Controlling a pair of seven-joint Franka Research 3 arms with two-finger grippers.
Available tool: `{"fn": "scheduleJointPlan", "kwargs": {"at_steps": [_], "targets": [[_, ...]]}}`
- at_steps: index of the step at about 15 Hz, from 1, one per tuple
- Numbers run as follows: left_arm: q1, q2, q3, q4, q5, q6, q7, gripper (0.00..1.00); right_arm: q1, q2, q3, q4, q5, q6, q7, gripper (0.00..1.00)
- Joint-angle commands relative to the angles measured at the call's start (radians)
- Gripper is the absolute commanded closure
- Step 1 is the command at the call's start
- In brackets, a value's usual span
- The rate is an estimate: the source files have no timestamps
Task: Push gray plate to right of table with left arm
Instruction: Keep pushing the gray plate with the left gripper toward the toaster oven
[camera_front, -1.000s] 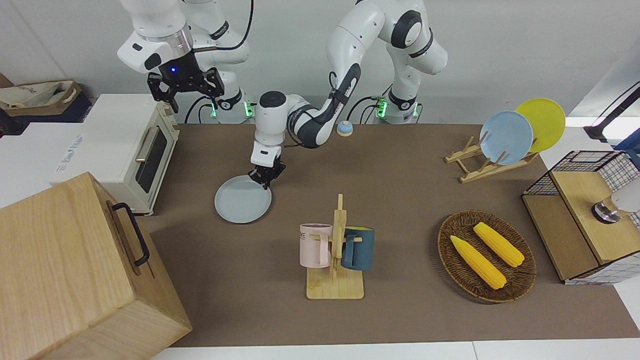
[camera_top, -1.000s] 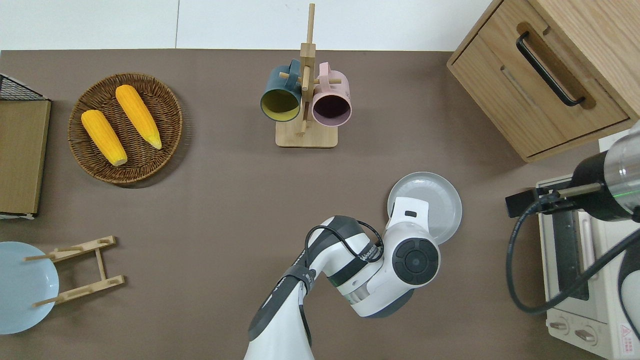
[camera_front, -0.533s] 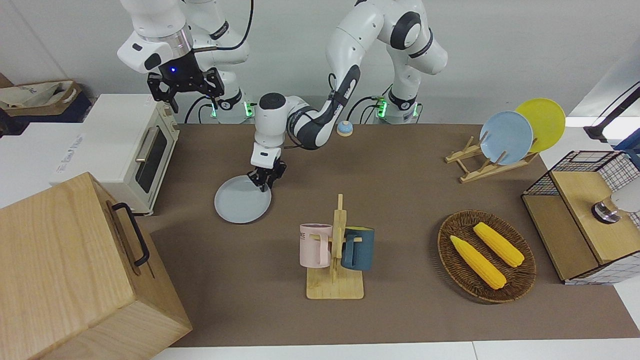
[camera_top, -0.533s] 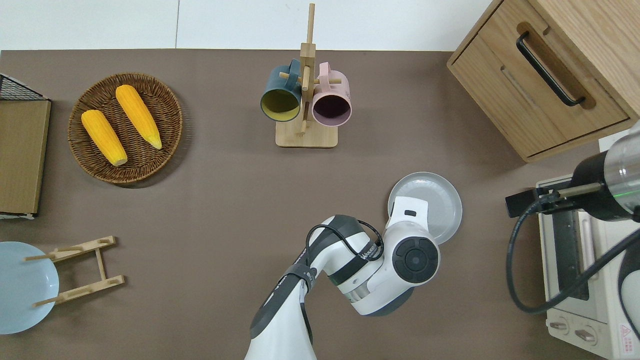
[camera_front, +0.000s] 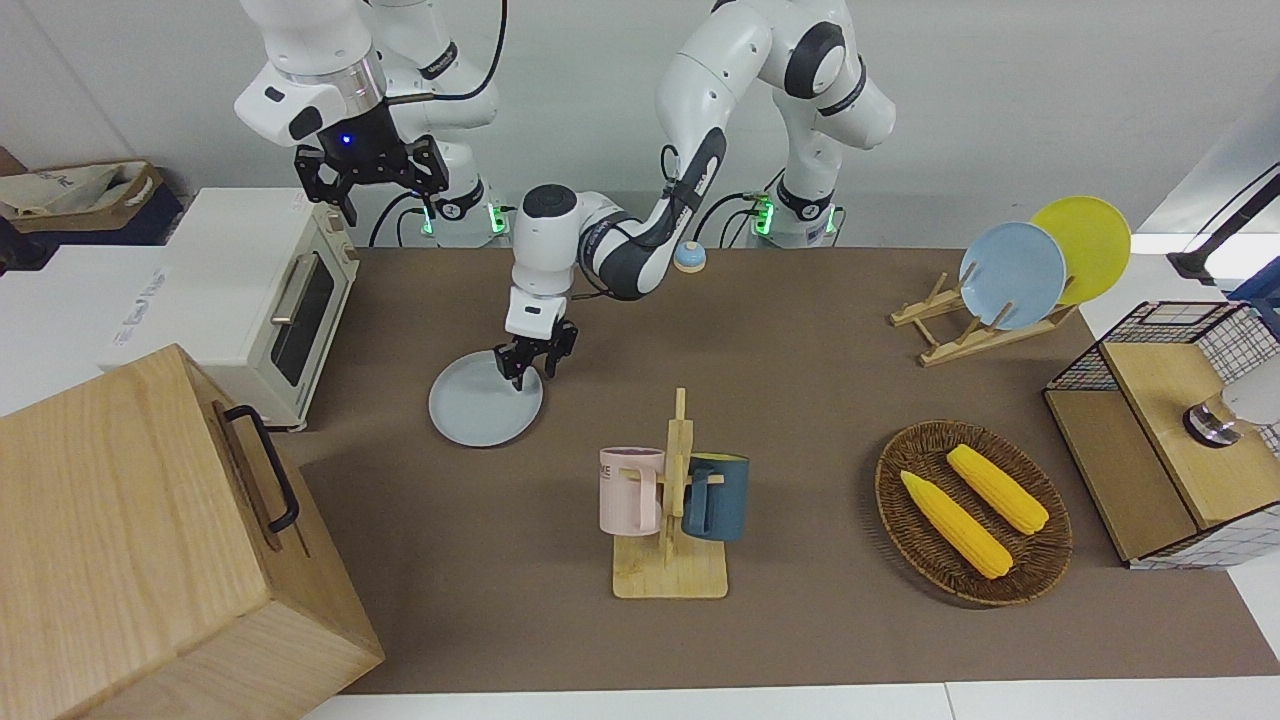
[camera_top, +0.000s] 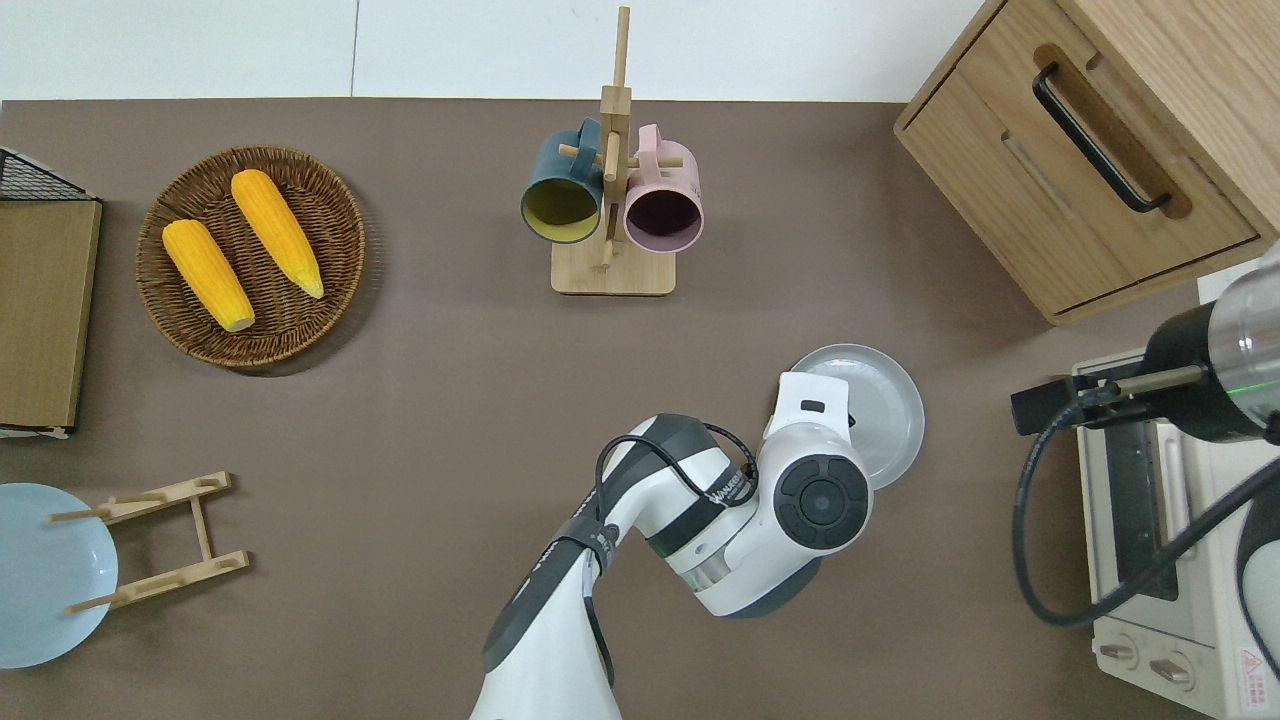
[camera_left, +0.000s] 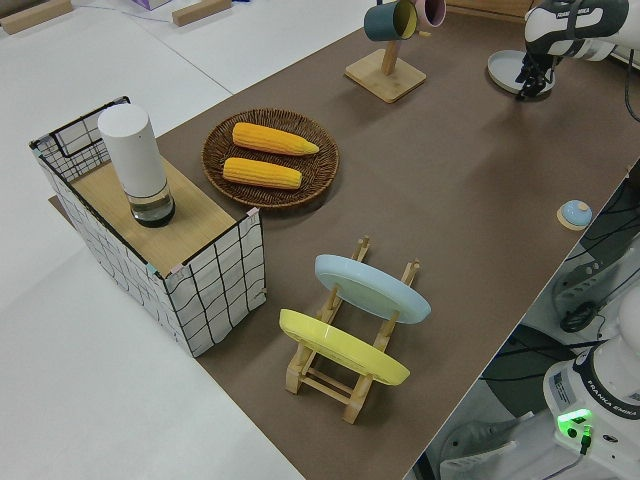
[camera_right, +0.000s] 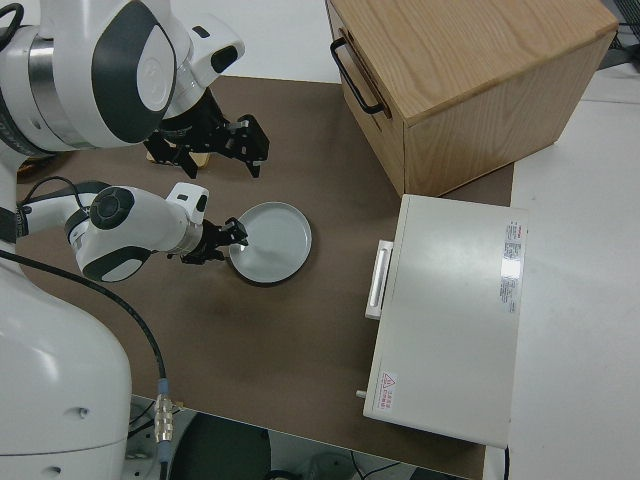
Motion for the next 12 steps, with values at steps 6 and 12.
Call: {"fn": "scheduleJointPlan", "kwargs": {"at_steps": [6, 12], "targets": [[0.071, -0.135, 0.023, 0.033, 0.008, -0.283, 0.142, 0.0, -0.02, -0.003, 0.013, 0.008, 0.01, -0.014, 0.002, 0.017], [0.133, -0.239, 0.029, 0.047, -0.007, -0.519, 0.346, 0.0, -0.02, -0.003, 0.013, 0.008, 0.01, -0.014, 0.001, 0.017]]}}
